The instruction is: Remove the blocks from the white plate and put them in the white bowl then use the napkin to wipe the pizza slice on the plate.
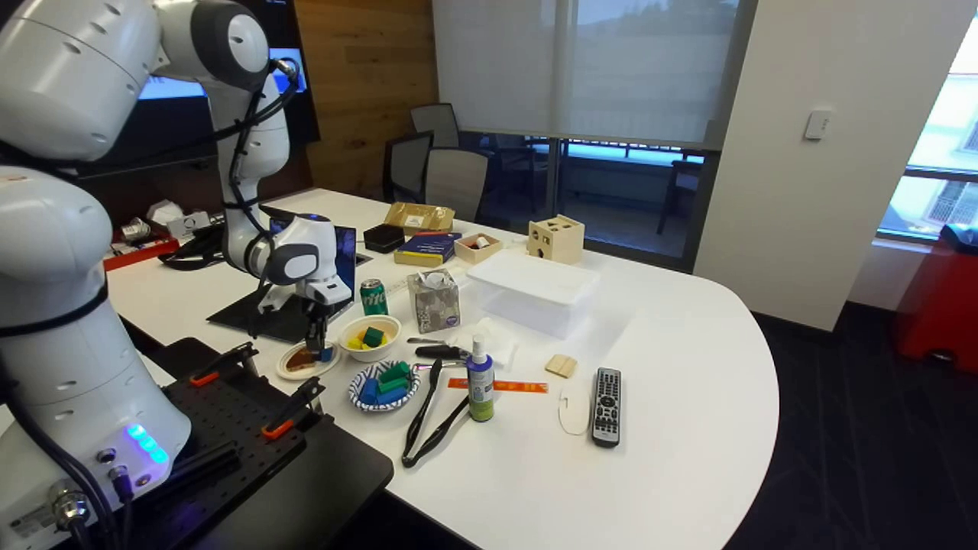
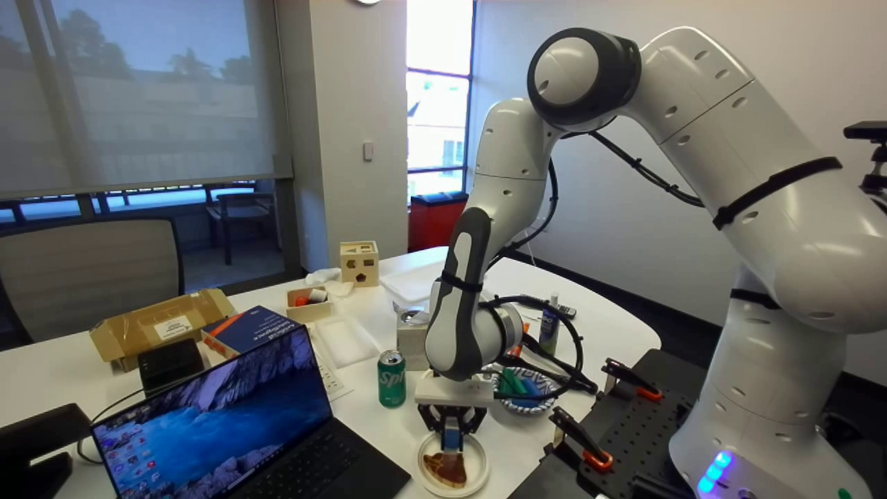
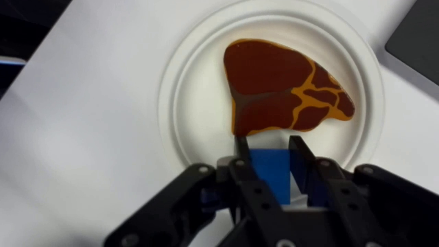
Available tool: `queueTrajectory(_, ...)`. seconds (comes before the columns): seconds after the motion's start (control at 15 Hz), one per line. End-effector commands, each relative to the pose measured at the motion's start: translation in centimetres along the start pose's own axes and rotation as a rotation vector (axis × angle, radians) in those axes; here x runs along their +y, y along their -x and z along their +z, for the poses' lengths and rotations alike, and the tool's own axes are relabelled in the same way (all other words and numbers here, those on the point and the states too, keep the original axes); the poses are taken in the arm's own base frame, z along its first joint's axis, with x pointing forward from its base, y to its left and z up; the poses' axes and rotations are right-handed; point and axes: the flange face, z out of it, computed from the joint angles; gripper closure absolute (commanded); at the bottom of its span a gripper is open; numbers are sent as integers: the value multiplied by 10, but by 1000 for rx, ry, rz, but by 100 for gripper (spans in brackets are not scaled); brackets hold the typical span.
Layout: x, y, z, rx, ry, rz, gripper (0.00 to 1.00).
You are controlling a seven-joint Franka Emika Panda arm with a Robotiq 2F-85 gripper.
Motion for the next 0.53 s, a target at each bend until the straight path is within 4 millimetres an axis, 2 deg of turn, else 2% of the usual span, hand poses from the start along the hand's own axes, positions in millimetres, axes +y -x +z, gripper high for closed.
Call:
queueTrajectory(0.0,-8,8,-42,-22,2,-45,92)
queueTrajectory(0.27,-19,-2,-87,25,-42,-40,92)
queueTrajectory(0.47,-25,-28,-100,101,-80,-17,92)
